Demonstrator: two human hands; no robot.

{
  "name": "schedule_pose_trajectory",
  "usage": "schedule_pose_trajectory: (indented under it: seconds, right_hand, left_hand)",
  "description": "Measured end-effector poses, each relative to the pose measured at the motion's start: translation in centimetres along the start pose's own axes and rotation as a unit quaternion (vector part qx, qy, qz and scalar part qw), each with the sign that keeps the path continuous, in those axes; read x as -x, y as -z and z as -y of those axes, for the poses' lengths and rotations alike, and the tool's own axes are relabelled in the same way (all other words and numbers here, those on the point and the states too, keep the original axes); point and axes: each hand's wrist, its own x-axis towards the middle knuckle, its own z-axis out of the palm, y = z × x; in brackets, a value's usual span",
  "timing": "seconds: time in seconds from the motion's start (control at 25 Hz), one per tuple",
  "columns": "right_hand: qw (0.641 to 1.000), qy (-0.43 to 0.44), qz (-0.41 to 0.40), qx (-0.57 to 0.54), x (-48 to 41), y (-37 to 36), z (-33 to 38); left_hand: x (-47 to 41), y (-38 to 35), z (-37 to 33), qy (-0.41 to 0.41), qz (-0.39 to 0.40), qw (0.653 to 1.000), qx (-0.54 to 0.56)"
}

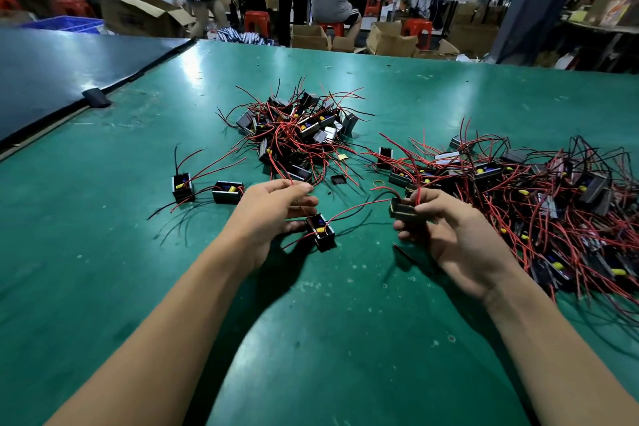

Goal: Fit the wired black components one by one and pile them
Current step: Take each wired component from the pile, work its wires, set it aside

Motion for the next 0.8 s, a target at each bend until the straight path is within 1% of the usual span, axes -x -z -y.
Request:
schedule_pose_trajectory:
  seconds: [0.12,0.16,0.2,0.28,0.32,0.4,0.44,0.52,0.6,0.72,0.8]
  right_hand:
    - [0.997,-0.023,0.024,0.065,0.0,0.3,-0.4]
    - [0.994,-0.018,0.023,0.107,0.0,0.4,-0.5]
    - [0.985,-0.004,0.018,0.174,0.1,0.4,-0.7]
    - [0.945,0.042,-0.002,0.324,0.2,0.5,-1.0]
    - [0.922,0.068,-0.019,0.381,0.2,0.6,-1.1]
    - [0.883,0.106,-0.058,0.453,0.2,0.7,-1.1]
    - [0.876,0.110,-0.068,0.465,0.2,0.8,-1.0]
    - [0.882,0.094,-0.071,0.456,0.2,1.0,-1.0]
    - [0.883,0.075,-0.066,0.459,0.2,1.0,-1.1]
    - [0.872,0.080,-0.084,0.476,0.0,0.7,-1.6]
    - [0.865,0.090,-0.113,0.481,-0.1,0.4,-2.0]
  left_hand:
    - [-0.1,0.2,0.2,-0.013,-0.013,0.999,-0.036]
    - [-0.1,0.3,0.3,-0.028,-0.025,0.998,-0.059]
    - [-0.1,0.3,0.4,-0.047,-0.039,0.995,-0.085]
    - [0.1,0.3,0.6,-0.085,-0.065,0.985,-0.138]
    - [0.1,0.3,0.6,-0.099,-0.078,0.979,-0.161]
    - [0.2,0.3,0.6,-0.125,-0.098,0.969,-0.187]
    - [0.3,0.3,0.5,-0.135,-0.100,0.968,-0.188]
    - [0.3,0.2,0.4,-0.141,-0.092,0.970,-0.175]
    - [0.2,0.1,0.5,-0.128,-0.082,0.975,-0.165]
    - [0.0,0.2,0.5,-0.100,-0.044,0.984,-0.139]
    - [0.0,0.3,0.6,-0.096,-0.016,0.984,-0.149]
